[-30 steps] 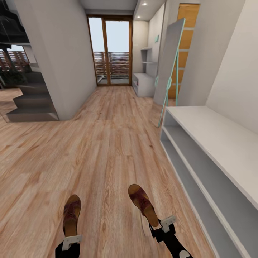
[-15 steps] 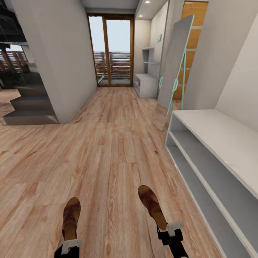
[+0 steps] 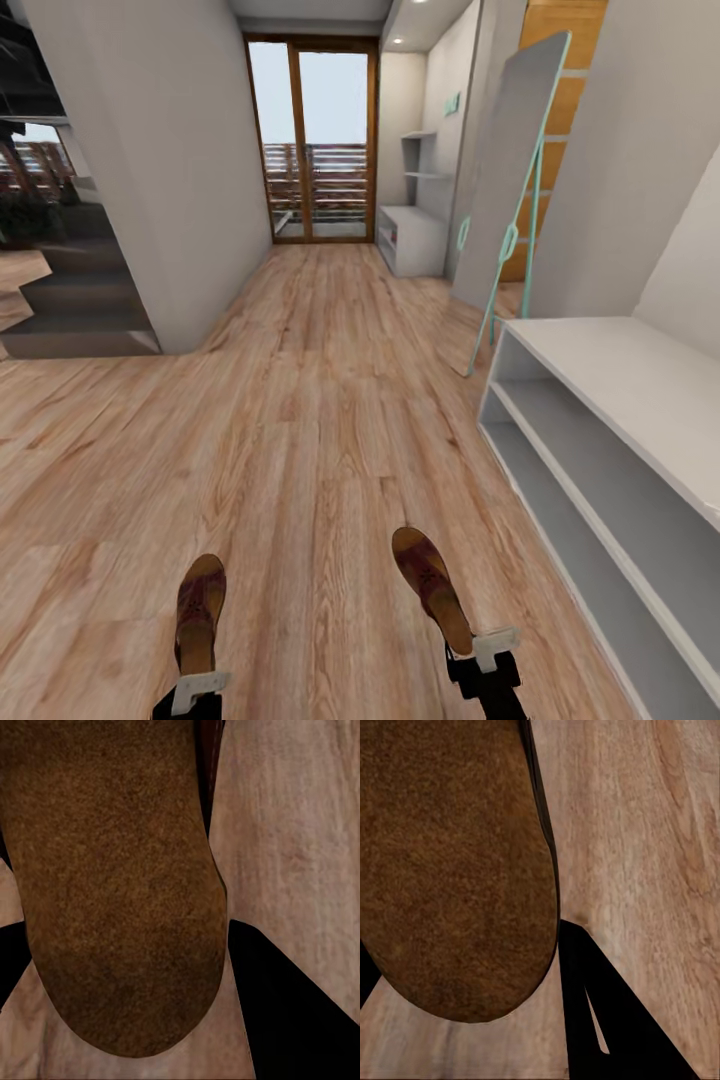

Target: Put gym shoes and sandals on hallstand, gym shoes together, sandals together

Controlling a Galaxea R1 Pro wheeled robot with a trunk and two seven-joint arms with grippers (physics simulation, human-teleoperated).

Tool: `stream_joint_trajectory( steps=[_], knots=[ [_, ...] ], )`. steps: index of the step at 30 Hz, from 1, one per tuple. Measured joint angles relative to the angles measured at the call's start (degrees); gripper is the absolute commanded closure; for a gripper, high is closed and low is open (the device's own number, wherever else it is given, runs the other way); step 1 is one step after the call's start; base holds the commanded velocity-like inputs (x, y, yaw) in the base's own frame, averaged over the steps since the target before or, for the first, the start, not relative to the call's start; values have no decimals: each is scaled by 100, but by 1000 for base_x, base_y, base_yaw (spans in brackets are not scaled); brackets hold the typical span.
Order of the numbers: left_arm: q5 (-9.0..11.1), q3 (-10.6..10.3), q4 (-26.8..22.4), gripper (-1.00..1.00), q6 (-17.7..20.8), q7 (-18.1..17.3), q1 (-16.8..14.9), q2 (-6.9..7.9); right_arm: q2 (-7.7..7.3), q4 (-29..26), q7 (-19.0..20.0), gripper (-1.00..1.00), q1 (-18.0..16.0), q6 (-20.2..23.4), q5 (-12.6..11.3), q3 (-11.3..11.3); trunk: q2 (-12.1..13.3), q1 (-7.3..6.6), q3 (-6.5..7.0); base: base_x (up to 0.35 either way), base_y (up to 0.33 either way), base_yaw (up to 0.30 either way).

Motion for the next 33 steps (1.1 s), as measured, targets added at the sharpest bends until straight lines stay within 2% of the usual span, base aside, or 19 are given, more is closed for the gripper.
stream_joint_trajectory(
  steps=[3, 9, 12, 22, 33],
  knots=[
    [-1, 9, 2, 100, -5, 1, 0, -3, 14, 70, 0, 100, -3, -77, 7, 0, 0, 0, 1, 320, 137, 0],
    [-2, 8, 3, 100, -7, 1, 1, -7, 16, 150, -1, 100, 5, -675, 12, -5, 0, 0, 1, 320, 137, 0],
    [-2, 8, 3, 100, -7, 0, 1, -9, 26, 304, 3, 100, 6, -744, 21, 3, 0, 0, 1, 320, 137, 0],
    [-2, 9, 3, 100, -7, 1, 0, -9, 18, 511, 23, 100, 5, -750, 36, 0, 0, 0, 1, 321, 125, 0],
    [-2, 7, -5, 100, -7, 0, 0, -10, 22, 532, 25, 100, 8, -744, 34, -3, 0, -1, 1, 336, 10, 0]
  ],
)
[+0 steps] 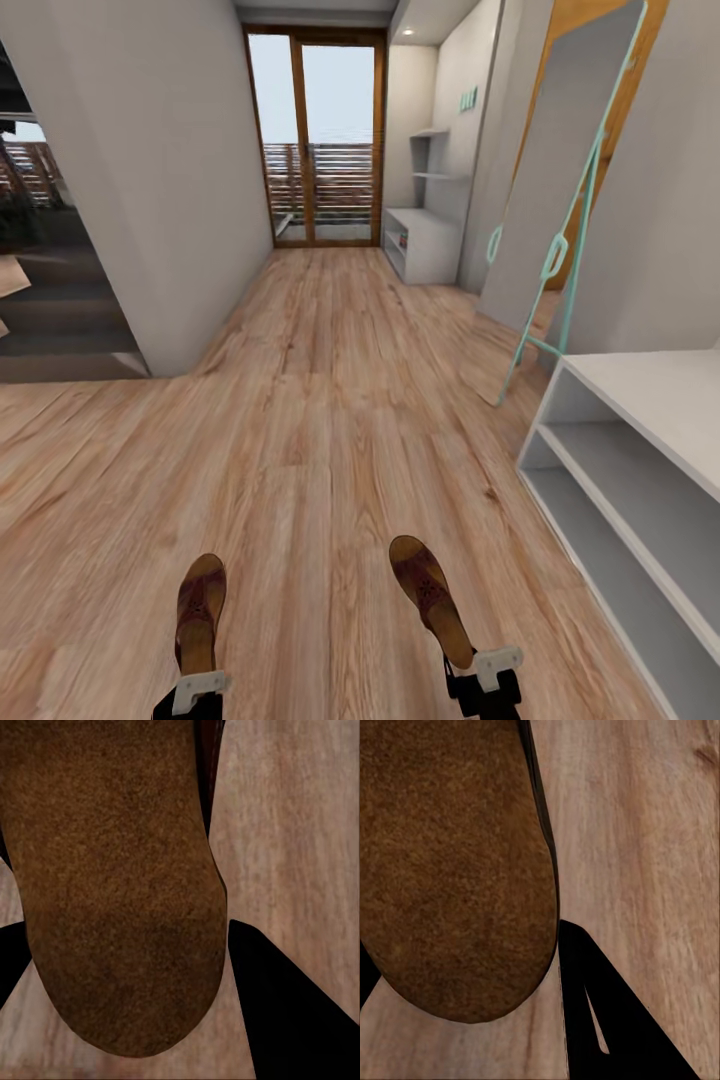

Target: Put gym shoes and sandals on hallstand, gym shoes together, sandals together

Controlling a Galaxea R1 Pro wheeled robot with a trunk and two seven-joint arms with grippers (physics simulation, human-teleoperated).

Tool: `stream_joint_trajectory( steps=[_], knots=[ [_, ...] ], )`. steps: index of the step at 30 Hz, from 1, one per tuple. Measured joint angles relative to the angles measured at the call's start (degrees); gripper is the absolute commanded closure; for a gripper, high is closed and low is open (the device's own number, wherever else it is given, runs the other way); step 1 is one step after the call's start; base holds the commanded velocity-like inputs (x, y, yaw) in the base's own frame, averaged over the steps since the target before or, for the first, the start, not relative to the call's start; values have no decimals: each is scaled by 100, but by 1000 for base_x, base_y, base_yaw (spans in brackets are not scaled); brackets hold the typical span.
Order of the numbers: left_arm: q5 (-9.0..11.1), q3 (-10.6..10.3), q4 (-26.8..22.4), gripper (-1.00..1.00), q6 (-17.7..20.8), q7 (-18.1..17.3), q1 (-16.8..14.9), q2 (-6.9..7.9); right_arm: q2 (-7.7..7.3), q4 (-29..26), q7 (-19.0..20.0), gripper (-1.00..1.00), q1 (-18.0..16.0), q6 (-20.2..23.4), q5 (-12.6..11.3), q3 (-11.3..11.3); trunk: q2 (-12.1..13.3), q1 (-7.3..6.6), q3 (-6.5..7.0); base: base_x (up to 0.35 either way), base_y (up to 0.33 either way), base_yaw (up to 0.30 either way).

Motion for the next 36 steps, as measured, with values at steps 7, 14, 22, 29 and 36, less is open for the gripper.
stream_joint_trajectory(
  steps=[7, 14, 22, 29, 36],
  knots=[
    [2, 1, -1, 100, 0, 1, 0, 0, -10, 3, 0, 100, 7, 6, 6, 0, 0, 0, 0, 338, 0, 0],
    [-5, -9, 6, 100, -260, 0, 0, -9, -12, 4, 0, 100, 168, 9, 6, 3, 0, 0, 0, 338, 0, 0],
    [-8, -2, 8, 100, -315, 0, 0, -10, -14, 3, 0, 100, 265, 9, 8, 0, 0, 0, 0, 339, 0, 0],
    [-3, -6, 7, 100, -321, 0, 0, -8, -14, 3, 0, 100, 278, 9, 9, 0, 0, 0, 0, 339, 0, 0],
    [0, -8, 1, 100, -325, 0, 1, -9, -13, 2, -2, 100, 278, 9, 9, 0, 0, 0, 0, 339, 0, 0]
  ],
)
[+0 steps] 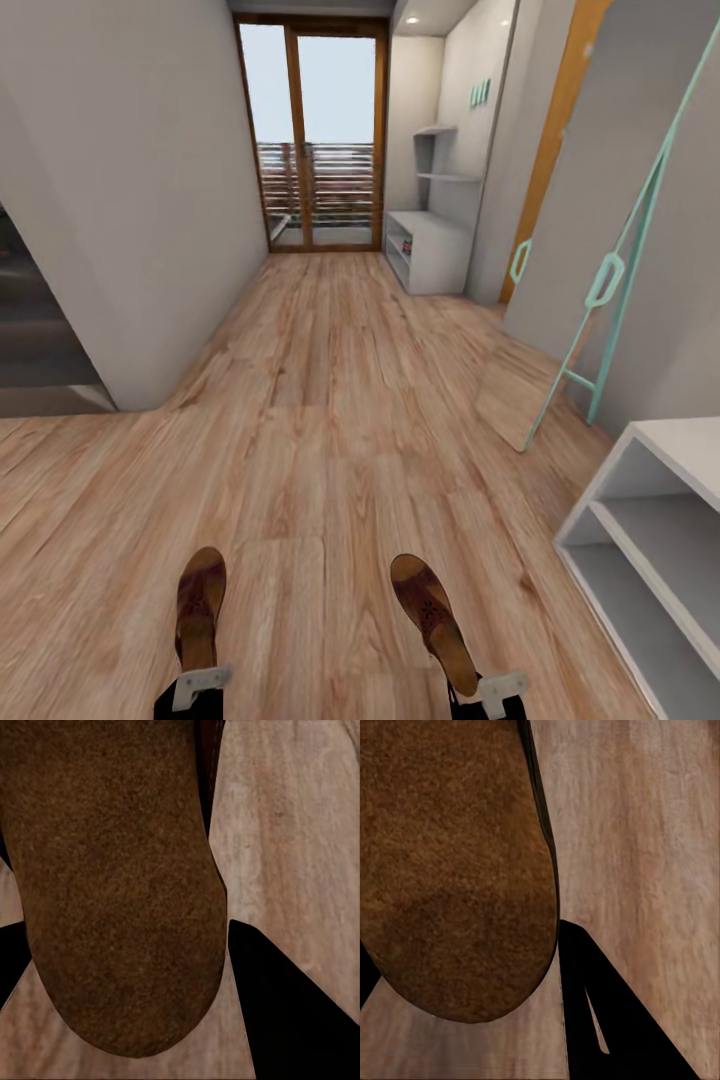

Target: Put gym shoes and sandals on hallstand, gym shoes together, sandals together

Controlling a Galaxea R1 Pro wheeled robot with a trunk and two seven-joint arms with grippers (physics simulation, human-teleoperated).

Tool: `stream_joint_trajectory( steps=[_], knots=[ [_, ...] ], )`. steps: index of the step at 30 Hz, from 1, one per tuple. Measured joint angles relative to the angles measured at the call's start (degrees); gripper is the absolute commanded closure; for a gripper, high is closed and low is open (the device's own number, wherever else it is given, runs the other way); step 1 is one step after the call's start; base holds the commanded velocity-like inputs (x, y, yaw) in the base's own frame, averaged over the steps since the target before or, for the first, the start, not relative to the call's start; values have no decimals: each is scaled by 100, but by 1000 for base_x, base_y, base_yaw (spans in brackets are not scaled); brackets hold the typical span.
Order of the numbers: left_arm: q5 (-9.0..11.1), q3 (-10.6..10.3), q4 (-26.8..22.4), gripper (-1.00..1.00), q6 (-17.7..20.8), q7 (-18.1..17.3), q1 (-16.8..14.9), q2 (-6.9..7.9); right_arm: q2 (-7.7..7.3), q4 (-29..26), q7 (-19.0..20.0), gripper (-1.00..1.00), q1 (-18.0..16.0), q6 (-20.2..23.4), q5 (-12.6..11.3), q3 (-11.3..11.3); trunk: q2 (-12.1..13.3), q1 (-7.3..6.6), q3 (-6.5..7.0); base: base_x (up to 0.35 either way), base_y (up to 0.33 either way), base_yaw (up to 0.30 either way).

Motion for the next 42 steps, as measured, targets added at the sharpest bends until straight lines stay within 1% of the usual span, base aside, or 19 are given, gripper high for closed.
stream_joint_trajectory(
  steps=[27, 42],
  knots=[
    [0, 7, -2, 100, -1, 0, -1, 9, -2, 2, 2, 100, 0, 0, -2, -1, 0, 0, 0, 339, 1, 0],
    [0, 4, -1, 100, -1, 0, 1, 10, -1, 0, 1, 100, 0, 2, 0, 1, 0, 0, 0, 339, 106, 0]
  ],
)
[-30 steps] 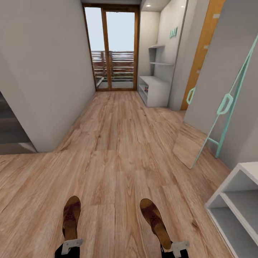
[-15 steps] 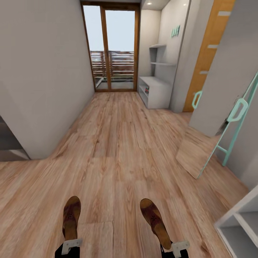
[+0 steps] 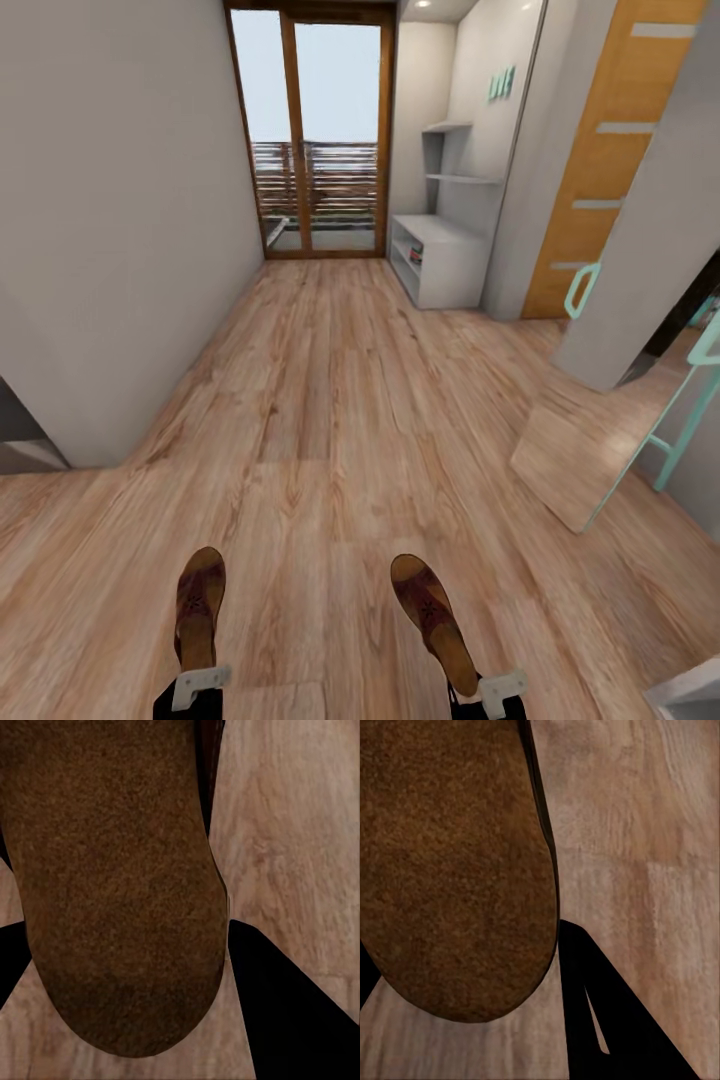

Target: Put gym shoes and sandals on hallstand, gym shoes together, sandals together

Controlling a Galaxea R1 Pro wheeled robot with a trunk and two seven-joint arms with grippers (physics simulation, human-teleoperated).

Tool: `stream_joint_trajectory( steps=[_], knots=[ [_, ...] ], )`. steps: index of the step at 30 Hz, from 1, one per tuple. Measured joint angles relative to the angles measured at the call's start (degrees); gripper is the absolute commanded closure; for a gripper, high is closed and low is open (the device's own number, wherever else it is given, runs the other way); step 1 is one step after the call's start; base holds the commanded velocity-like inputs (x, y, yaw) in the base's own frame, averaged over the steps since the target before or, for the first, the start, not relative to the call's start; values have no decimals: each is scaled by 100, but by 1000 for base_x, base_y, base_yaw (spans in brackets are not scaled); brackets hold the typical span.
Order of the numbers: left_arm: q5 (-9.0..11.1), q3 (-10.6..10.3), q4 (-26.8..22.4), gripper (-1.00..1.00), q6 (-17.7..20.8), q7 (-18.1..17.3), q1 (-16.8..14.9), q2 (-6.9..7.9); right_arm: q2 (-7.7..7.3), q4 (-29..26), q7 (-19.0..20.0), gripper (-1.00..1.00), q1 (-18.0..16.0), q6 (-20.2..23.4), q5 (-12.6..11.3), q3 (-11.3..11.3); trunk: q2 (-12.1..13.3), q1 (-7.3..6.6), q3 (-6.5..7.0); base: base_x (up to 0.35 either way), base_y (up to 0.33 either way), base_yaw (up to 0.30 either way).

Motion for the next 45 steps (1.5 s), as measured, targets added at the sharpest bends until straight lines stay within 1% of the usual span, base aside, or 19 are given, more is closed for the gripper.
stream_joint_trajectory(
  steps=[22, 25, 27, 29, 31, 32, 34, 36, 37, 38, 39, 41, 44, 45],
  knots=[
    [0, 3, -2, 100, 1, 0, -2, 18, -2, -4, -8, 100, 0, -4, -3, -2, 0, 0, 0, 339, 114, 0],
    [-4, -5, 5, 100, 2, 0, -2, 1, -12, -56, -16, 100, 0, -11, -2, 1, 0, 0, 0, 339, 114, 0],
    [-1, -4, 10, 100, 1, 0, 1, -5, -43, -169, -22, 100, -1, -11, -17, -39, 0, 0, 0, 339, 114, 0],
    [-1, -6, 21, 100, 2, 0, 1, -12, -88, -448, -29, 100, -6, -17, -29, -60, 0, 0, 1, 339, 114, 0],
    [0, -5, 56, 100, 1, 0, 2, -20, -145, -563, -34, 100, -6, -20, -92, -222, 0, 0, 0, 339, 114, 0],
    [0, -3, 75, 100, 0, 0, 1, -22, -183, -590, -33, 100, -4, -17, -144, -347, 0, 0, 0, 339, 114, 0],
    [1, 1, 97, 100, 0, 0, 3, -25, -238, -620, -54, 100, -5, -9, -275, -827, 0, 0, 0, 339, 114, 0],
    [2, 4, 104, 100, 0, 0, 1, -21, -251, -627, -53, 100, -5, 0, -284, -1000, 0, 0, 0, 339, 114, 0],
    [6, 6, 112, 100, 0, 0, 0, -16, -242, -630, -30, 100, -2, -3, -313, -1232, 0, 0, 0, 339, 114, 0],
    [6, 5, 114, 100, 0, 0, -1, -13, -230, -631, -18, 100, -3, -4, -324, -1324, 0, 0, 0, 339, 114, 0],
    [6, 4, 116, 100, 0, 0, -1, -13, -222, -631, -14, 100, -2, 0, -305, -1312, 0, 0, 0, 339, 114, 0],
    [7, 4, 119, 100, 0, 0, 0, -15, -206, -626, -4, 100, -3, -1, -277, -1386, 0, 0, 0, 339, 114, 0],
    [8, 4, 120, 100, 0, 0, 5, -17, -198, -624, 0, 100, -4, 1, -153, -1402, 0, 0, 0, 339, 114, 0],
    [8, 5, 121, 100, 0, 0, 20, -18, -196, -625, -2, 100, -4, 0, -61, -1409, 0, 0, 0, 339, 114, 0]
  ],
)
